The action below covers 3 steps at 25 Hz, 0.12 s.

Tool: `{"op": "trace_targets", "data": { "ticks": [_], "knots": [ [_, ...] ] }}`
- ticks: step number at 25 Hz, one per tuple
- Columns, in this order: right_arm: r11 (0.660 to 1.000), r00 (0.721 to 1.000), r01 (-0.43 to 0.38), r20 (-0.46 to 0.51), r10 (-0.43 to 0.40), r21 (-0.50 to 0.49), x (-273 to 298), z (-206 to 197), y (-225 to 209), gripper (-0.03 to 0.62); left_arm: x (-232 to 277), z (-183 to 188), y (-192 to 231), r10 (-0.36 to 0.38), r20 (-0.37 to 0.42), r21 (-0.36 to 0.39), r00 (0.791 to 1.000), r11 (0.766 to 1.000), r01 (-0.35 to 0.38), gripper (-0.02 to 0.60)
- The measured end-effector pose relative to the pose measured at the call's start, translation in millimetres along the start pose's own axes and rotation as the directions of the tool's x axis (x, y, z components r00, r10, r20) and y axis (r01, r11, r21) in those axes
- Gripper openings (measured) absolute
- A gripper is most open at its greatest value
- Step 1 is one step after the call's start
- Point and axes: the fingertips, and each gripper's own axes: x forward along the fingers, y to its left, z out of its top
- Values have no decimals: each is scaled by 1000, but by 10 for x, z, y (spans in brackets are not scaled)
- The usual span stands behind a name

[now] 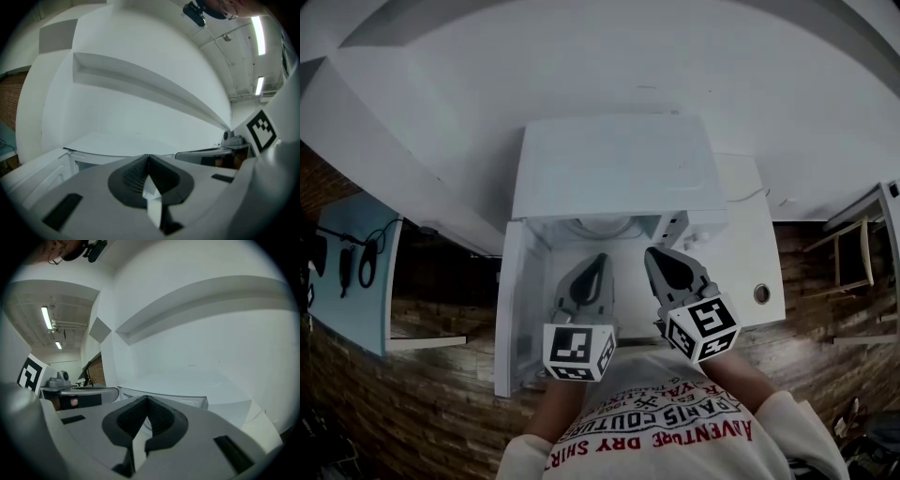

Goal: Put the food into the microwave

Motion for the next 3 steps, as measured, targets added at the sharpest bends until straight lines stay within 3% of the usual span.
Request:
{"op": "trace_targets", "data": {
  "ticks": [3],
  "knots": [
    [1000,1000,-4,-5,4,18,29,-31,11,11,-8,-36,-12,-10,-8,3,1000,1000,10,6]
  ]
}}
